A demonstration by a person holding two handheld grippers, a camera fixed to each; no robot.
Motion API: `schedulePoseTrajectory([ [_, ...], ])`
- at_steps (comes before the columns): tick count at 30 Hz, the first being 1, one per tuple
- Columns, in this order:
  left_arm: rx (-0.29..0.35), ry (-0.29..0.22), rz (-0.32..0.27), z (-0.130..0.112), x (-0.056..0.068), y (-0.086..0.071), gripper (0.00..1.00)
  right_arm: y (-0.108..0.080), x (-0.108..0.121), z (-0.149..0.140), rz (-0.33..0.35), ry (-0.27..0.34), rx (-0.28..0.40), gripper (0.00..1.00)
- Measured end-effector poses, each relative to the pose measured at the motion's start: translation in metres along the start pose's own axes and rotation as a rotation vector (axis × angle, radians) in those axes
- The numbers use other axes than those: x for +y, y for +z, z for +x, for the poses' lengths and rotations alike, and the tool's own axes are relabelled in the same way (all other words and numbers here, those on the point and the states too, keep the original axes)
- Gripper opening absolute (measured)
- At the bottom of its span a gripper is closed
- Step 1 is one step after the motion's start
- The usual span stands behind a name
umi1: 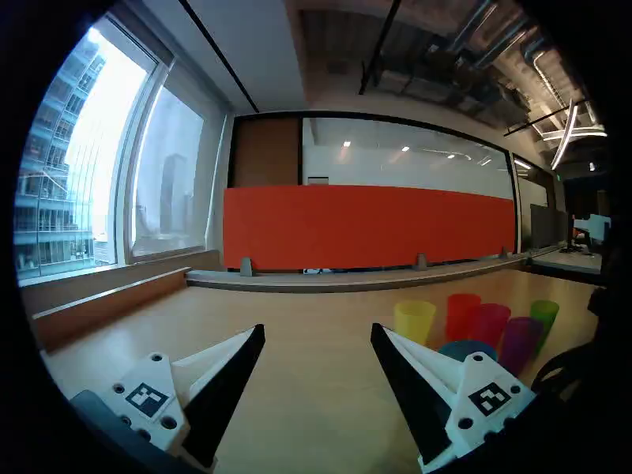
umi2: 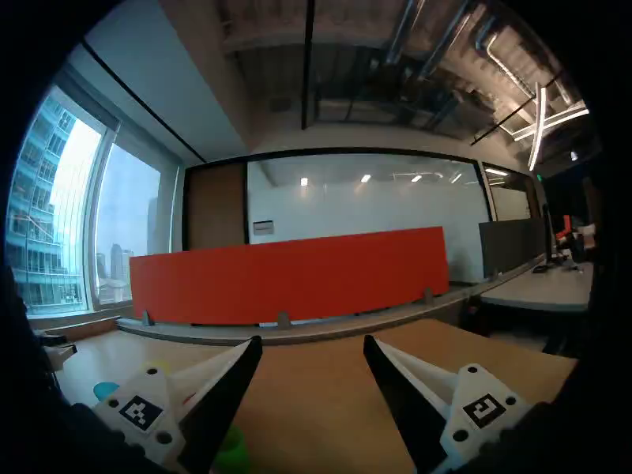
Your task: Pour water
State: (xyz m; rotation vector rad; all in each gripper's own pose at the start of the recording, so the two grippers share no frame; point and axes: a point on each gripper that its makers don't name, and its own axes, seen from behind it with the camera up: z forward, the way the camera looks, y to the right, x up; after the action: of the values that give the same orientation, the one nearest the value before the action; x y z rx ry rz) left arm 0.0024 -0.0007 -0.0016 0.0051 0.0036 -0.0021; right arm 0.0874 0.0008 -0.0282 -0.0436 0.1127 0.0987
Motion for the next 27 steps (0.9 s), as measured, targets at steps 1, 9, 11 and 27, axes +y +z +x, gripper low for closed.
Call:
schedulePoseTrajectory([
  [1, 0.0, 0.0, 0.0, 0.0001, -0.0001, 0.0, 1.0, 0.0, 0.0, 0.0002, 0.001, 0.002, 0.002, 0.99],
  [9, -0.001, 0.0, -0.005, -0.0002, 0.0003, 0.0003, 1.0, -0.0019, -0.0004, 0.0016, 0.006, 0.009, 0.009, 0.99],
  [11, -0.001, 0.0, -0.005, -0.0004, 0.0002, 0.0006, 1.0, -0.0022, 0.0, 0.0018, 0.004, 0.007, 0.01, 0.99],
  [27, -0.003, 0.001, -0.004, -0.0006, 0.0004, 0.0005, 1.0, -0.0068, 0.0071, 0.0021, 0.01, -0.001, 0.016, 0.99],
])
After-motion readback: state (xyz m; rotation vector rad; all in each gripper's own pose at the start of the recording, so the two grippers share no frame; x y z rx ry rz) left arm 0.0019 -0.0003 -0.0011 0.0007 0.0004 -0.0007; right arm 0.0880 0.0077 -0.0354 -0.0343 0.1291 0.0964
